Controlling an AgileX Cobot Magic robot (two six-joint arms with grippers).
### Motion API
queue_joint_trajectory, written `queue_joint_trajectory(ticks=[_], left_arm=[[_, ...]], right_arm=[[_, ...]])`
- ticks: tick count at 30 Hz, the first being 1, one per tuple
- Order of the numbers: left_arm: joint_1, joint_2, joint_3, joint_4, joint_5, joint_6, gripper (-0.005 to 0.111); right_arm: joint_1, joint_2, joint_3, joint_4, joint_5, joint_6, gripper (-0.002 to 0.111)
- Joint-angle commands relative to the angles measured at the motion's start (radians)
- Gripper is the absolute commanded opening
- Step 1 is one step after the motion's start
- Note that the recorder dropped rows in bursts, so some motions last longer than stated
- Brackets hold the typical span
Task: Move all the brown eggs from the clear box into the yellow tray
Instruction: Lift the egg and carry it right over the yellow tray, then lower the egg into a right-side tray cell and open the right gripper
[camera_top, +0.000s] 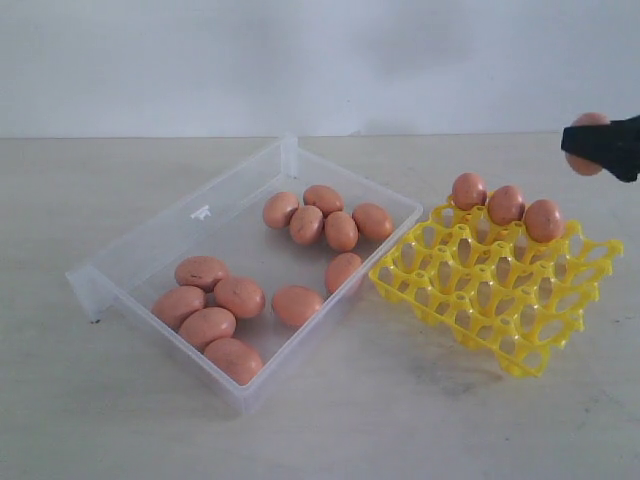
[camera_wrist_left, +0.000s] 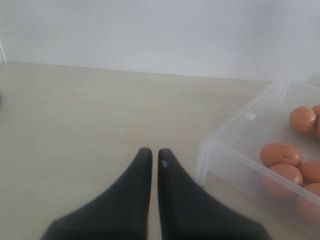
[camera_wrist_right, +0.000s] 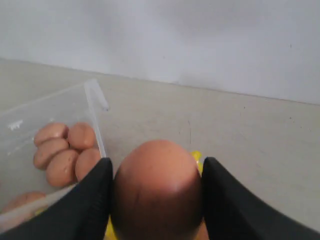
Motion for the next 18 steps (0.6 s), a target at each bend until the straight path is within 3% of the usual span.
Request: queue_joint_trajectory(ticks=[1,11,18], left_arm=[[-0.002,-0.002,0.003,-0.003,-0.007,0.002,0.004],[-0.002,-0.002,0.003,-0.003,-0.007,0.002,0.004],[-0.002,-0.002,0.003,-0.003,-0.007,0.002,0.004]], right_arm=[[0.001,0.054,-0.002,-0.074,0.032,-0.032,0.0],[0.001,0.146,-0.002,-0.008,0.163,-0.055,0.0],[-0.001,0.211,-0.002,-0.01,0.136,-0.089,0.0]])
